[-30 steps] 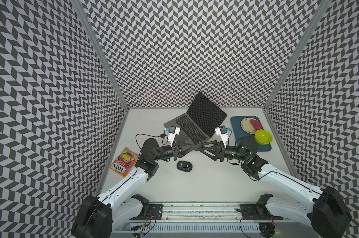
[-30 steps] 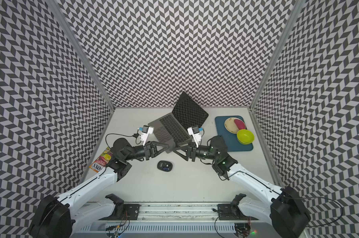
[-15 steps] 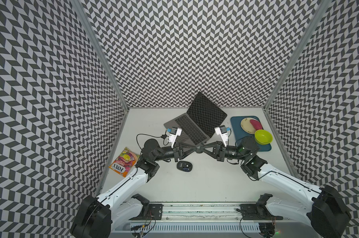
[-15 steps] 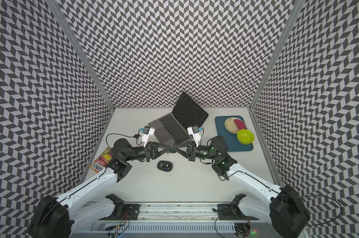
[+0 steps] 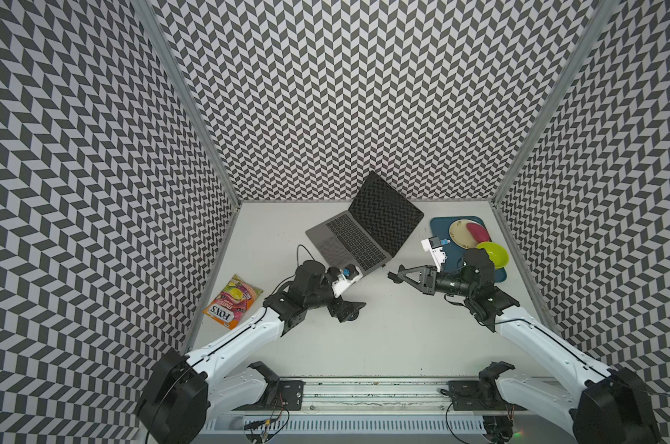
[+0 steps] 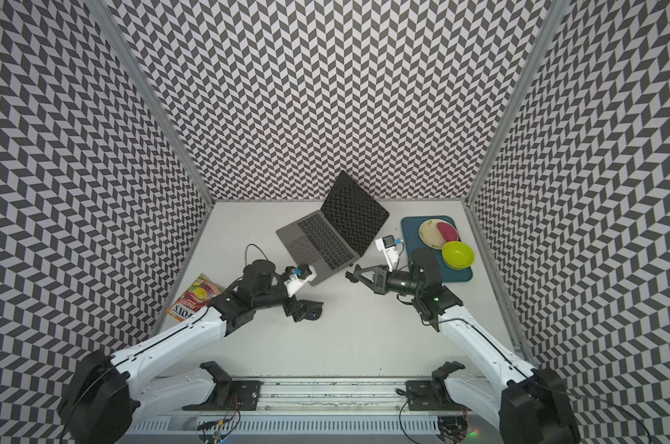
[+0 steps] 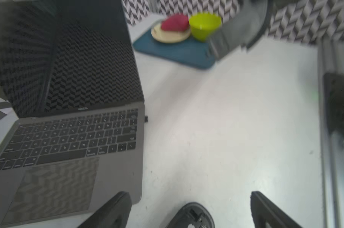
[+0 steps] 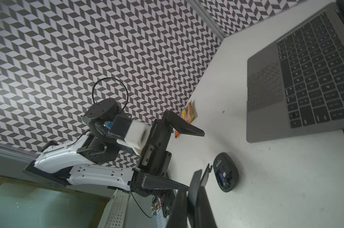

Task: Insert the wireless mouse receiver into the laptop
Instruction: Pick up the mouse from the center of the board.

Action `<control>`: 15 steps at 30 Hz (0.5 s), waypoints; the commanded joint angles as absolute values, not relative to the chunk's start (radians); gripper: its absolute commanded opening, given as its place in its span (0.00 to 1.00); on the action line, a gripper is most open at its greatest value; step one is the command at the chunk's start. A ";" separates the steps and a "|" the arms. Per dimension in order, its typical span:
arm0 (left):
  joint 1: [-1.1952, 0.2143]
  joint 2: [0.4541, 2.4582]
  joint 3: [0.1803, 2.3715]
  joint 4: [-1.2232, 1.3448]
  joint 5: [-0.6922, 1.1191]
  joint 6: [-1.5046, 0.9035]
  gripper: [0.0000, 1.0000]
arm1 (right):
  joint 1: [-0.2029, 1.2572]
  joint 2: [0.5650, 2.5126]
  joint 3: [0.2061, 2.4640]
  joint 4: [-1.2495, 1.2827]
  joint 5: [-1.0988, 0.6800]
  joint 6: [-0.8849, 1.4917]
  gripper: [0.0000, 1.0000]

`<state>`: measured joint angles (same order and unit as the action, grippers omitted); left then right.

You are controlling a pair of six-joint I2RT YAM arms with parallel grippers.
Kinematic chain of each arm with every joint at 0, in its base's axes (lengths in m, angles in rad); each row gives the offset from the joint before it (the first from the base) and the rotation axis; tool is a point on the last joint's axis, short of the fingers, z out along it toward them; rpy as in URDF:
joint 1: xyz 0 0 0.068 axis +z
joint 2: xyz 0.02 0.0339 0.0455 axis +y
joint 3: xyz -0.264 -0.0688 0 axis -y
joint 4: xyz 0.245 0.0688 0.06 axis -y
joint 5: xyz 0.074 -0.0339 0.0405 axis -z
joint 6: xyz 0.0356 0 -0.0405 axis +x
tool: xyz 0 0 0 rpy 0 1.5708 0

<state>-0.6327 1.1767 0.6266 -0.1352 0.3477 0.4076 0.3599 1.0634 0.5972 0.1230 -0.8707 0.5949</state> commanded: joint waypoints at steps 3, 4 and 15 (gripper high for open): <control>-0.641 1.327 0.666 -0.296 0.122 0.700 1.00 | 0.324 1.052 0.570 0.060 -0.971 0.512 0.01; -0.641 1.347 0.672 -0.297 0.104 0.709 1.00 | 0.319 1.059 0.568 0.061 -0.985 0.509 0.01; -0.641 1.442 0.683 -0.322 0.124 0.752 0.93 | 0.314 1.098 0.546 0.092 -1.023 0.519 0.01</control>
